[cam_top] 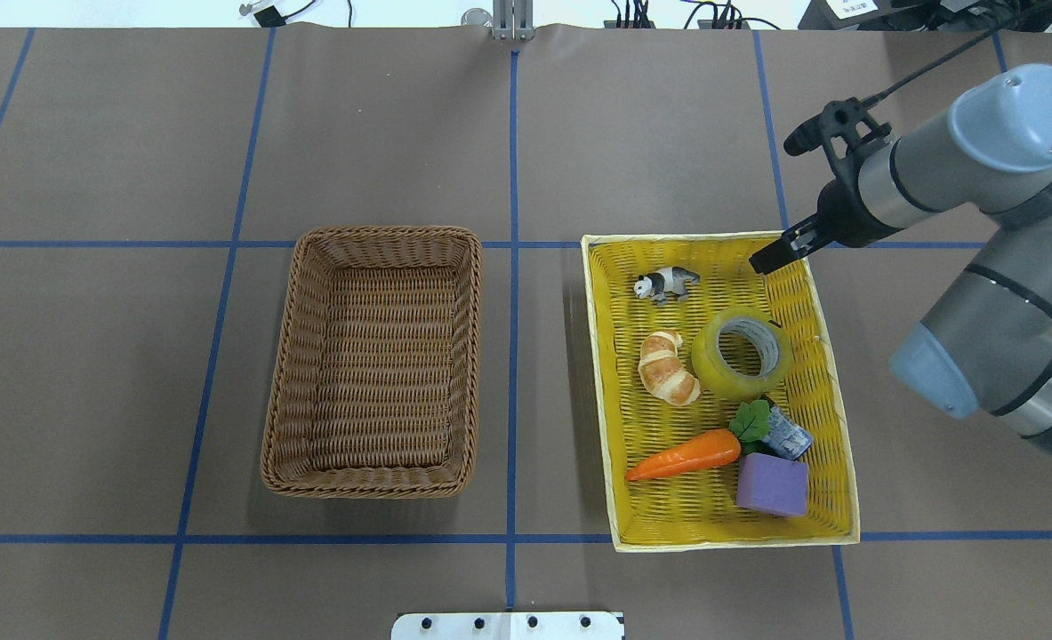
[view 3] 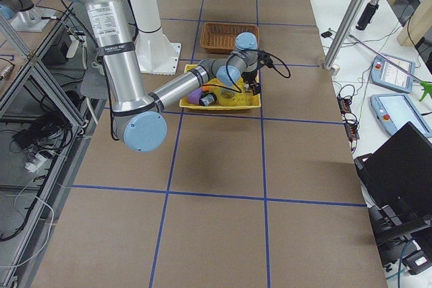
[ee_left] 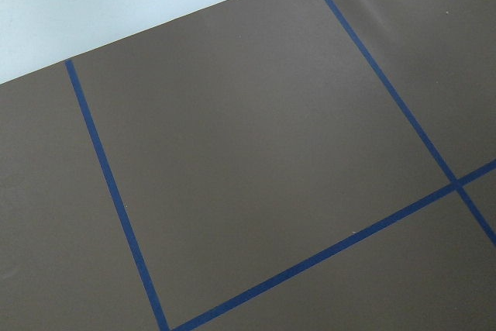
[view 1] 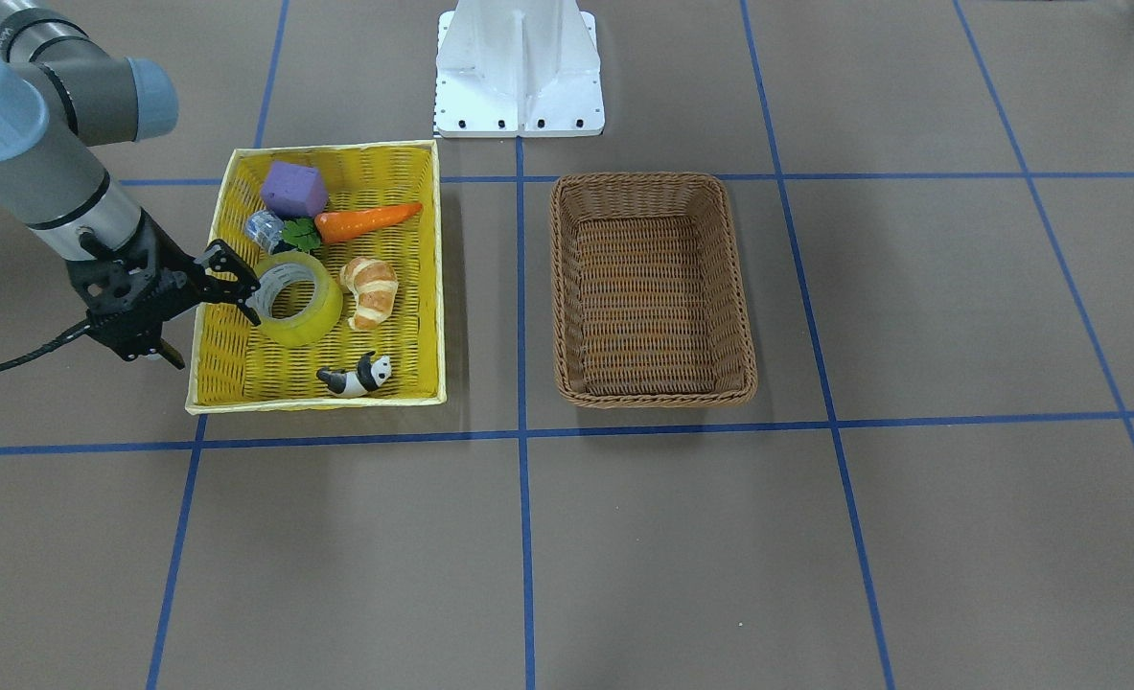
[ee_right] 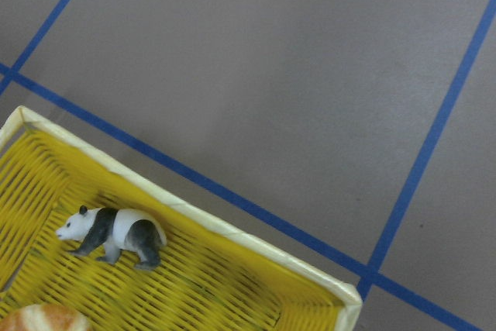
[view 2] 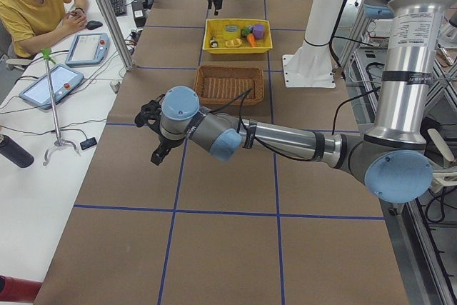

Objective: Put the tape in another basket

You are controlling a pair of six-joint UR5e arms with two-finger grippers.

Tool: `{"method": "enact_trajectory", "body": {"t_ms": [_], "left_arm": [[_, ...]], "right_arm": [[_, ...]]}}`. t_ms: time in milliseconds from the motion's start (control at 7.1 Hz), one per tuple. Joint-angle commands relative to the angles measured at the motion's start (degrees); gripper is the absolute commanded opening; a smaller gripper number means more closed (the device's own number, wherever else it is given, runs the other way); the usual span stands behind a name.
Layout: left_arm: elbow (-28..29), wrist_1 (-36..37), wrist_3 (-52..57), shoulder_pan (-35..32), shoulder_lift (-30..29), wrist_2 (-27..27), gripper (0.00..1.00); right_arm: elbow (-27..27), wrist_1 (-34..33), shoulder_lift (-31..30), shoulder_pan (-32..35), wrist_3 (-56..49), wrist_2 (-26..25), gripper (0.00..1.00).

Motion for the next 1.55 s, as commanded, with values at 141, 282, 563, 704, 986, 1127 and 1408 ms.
{"method": "enact_trajectory", "body": {"t_ms": [141,282,563,704,986,1127,1408], "left_arm": [[-0.01,-0.71,0.01,0.18,-0.08,0.0,0.99],[-0.01,-0.71,0.01,0.18,0.01,0.0,0.99],[-0.01,-0.71,0.01,0.18,0.01,0.0,0.99],[0.08,-0.8,0.09,0.18,0.01,0.0,0.99],[0.08,-0.8,0.1,0.18,0.1,0.0,0.99],[0.0,-0.8,0.1,0.18,0.1,0.0,0.99],[-0.09,-0.8,0.01,0.18,0.1,0.0,0.99]], "right_arm": [[-1.55,-0.02,-0.74,-5.38,-0.16,-0.14,0.84],[-1.56,0.06,-1.7,-5.82,-1.12,-0.05,0.82],[-3.65,0.06,-2.24,-6.17,-4.89,-0.14,0.79],[-4.1,-0.11,-2.24,-6.96,-5.34,-0.14,0.64],[-3.67,-0.55,-2.15,-7.14,-5.7,-0.05,0.0],[-3.06,-0.55,-1.97,-6.44,-5.7,0.04,0.0],[-1.13,-0.38,-1.89,-1.45,-5.53,1.09,0.0]]}}
